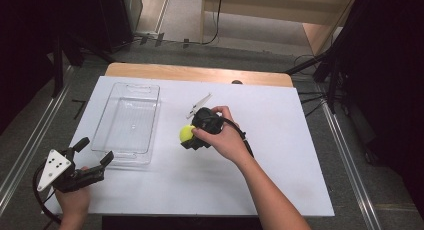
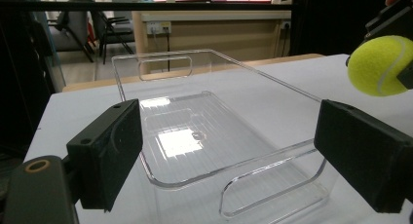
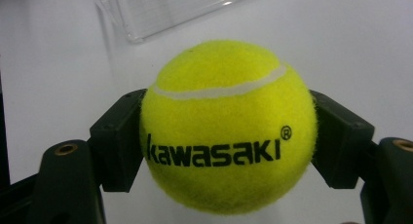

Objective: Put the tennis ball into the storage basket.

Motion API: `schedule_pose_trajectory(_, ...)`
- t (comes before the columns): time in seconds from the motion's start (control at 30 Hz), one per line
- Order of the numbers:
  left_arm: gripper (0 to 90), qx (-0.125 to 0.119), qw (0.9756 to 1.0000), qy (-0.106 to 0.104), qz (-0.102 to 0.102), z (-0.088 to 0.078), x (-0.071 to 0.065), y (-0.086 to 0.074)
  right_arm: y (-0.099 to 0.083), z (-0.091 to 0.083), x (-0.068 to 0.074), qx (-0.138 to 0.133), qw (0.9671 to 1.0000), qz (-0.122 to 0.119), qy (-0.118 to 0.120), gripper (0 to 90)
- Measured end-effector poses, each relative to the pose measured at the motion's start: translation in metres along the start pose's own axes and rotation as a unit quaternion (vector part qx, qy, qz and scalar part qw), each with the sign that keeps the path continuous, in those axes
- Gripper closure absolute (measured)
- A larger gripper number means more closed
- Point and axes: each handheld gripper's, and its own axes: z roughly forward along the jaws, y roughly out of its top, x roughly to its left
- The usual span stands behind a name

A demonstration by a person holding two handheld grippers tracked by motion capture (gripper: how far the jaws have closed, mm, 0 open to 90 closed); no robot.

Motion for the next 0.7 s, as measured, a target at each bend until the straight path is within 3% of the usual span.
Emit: schedule_pose_trajectory(0.7,11.1,0.002,1.0000,0.001,-0.004,0.000,0.000,0.000,0.021,-0.001,0.005,0.001,1.0000,-0.008,0.004,23.3)
